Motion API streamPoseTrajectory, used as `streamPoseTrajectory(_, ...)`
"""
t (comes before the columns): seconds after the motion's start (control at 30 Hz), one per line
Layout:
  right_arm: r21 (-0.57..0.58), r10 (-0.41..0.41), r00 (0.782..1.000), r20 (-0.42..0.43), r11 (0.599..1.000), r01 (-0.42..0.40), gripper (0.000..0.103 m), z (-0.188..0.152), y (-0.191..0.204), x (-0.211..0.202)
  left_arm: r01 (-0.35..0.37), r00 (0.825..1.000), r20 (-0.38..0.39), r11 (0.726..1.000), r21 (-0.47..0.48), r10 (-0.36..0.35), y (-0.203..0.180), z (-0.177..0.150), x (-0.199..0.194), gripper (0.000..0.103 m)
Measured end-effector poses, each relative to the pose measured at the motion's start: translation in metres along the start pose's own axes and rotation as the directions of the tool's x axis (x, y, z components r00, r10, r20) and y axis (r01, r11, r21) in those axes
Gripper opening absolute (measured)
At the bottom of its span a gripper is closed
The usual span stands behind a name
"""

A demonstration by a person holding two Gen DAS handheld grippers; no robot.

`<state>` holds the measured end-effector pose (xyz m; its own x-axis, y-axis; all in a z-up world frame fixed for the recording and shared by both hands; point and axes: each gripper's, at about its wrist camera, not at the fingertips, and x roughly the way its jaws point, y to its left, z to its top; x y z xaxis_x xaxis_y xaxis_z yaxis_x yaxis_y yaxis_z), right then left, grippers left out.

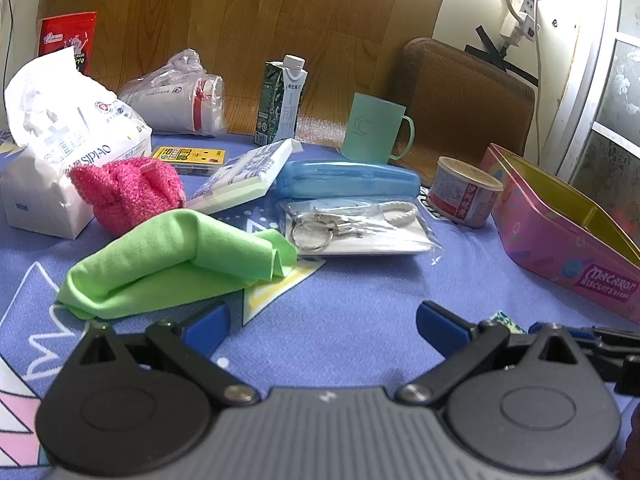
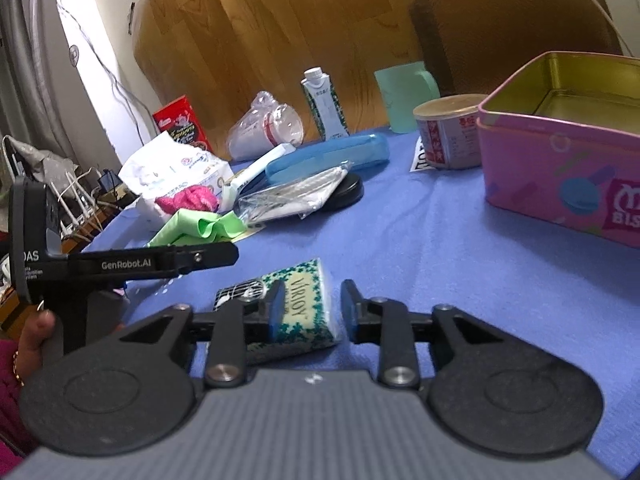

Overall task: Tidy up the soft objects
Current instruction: 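Approach and grasp the green-patterned soap box with the right gripper, then carry the soap box into the pink tin and release it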

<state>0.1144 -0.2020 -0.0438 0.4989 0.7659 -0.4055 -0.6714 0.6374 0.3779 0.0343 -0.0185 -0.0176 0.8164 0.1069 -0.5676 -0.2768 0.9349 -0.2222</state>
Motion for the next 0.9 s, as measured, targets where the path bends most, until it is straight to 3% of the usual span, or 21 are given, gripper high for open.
streamPoseTrajectory(0.27, 0.047, 0.005, 1.000, -0.021, 0.999, -0.004, 0.042, -0.002, -0.011, 0.004, 0.033, 0.999, 0.009, 0.999, -0.032, -0.032, 0.006, 0.000, -0.002, 0.103)
streamPoseTrajectory(0.4, 0.011, 0.037, 0.999, -0.029, 0.999, -0.037, 0.034, -0.005, -0.004, -0.001, 0.017, 1.000, 0.004, 1.000, -0.015, -0.017, 0.004, 0.000, -0.001, 0.103)
streamPoseTrajectory(0.67, -0.041, 0.107, 0.993, -0.038, 0.993, -0.109, 0.037, -0.016, 0.008, -0.014, 0.011, 1.000, 0.002, 1.000, -0.007, -0.011, 0.001, 0.000, -0.001, 0.103)
streamPoseTrajectory(0.8, -0.066, 0.097, 0.995, -0.001, 0.993, -0.097, 0.063, -0.018, 0.012, -0.022, 0.063, 0.998, 0.005, 0.997, -0.043, -0.063, 0.009, 0.000, -0.008, 0.103)
streamPoseTrajectory(0.9, -0.121, 0.085, 0.996, 0.020, 0.989, -0.082, 0.073, -0.018, 0.017, -0.028, 0.117, 0.993, 0.001, 0.991, -0.069, -0.118, 0.014, -0.001, -0.020, 0.103)
